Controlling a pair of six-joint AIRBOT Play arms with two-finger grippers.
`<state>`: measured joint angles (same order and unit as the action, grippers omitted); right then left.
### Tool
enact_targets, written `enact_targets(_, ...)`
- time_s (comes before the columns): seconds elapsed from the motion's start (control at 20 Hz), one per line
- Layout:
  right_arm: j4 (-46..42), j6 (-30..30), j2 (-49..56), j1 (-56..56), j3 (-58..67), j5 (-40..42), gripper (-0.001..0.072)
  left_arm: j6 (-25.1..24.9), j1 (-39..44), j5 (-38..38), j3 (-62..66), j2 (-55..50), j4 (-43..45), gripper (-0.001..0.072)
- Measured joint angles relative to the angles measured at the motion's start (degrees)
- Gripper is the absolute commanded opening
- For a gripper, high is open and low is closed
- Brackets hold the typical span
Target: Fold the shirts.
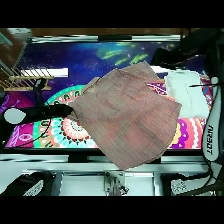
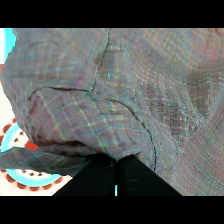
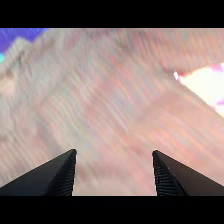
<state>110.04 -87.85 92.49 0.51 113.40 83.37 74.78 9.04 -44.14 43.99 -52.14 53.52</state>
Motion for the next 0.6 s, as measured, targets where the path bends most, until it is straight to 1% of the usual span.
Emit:
enact_targets(0.1, -0.11, 0.22, -3.02, -3.32, -2.51, 9.03, 0.0584, -2.14, 0.0, 0.26, 1.95, 0.0, -0.2, 0.0026)
enact_targets(0.2, 0.2, 0.7, -8.09, -6.12, -9.29, 13.81, 0.0584, -3.52, -0.04, 0.44, 3.48, 0.0, -0.28, 0.0026)
enact_targets(0.25, 0.17, 1.03, -11.08, -7.37, -14.69, 15.1, 0.0585, -4.0, -0.04, 0.57, 4.02, 0.0, -0.37, 0.0026)
enact_targets(0.4, 0.26, 1.68, -21.46, -9.29, -34.8, 16.17, 0.0585, -4.76, -0.04, 0.79, 4.83, -0.07, -0.42, 0.0026)
enact_targets(0.45, 0.42, 1.86, -25.2, -9.38, -42.62, 14.51, 0.0586, -4.94, -0.04, 0.9, 4.96, -0.09, -0.42, 0.0026)
enact_targets(0.55, 1.55, 3.28, -31.74, -9.16, -57.09, 11.76, 0.0675, -5.14, -0.04, 1.11, 5.18, -0.09, -0.46, 0.0026)
enact_targets(0.6, 3.85, 3.37, -34.45, -8.66, -63.63, 9.11, 0.0675, -5.18, -0.04, 1.09, 5.2, -0.09, -0.44, 0.0026)
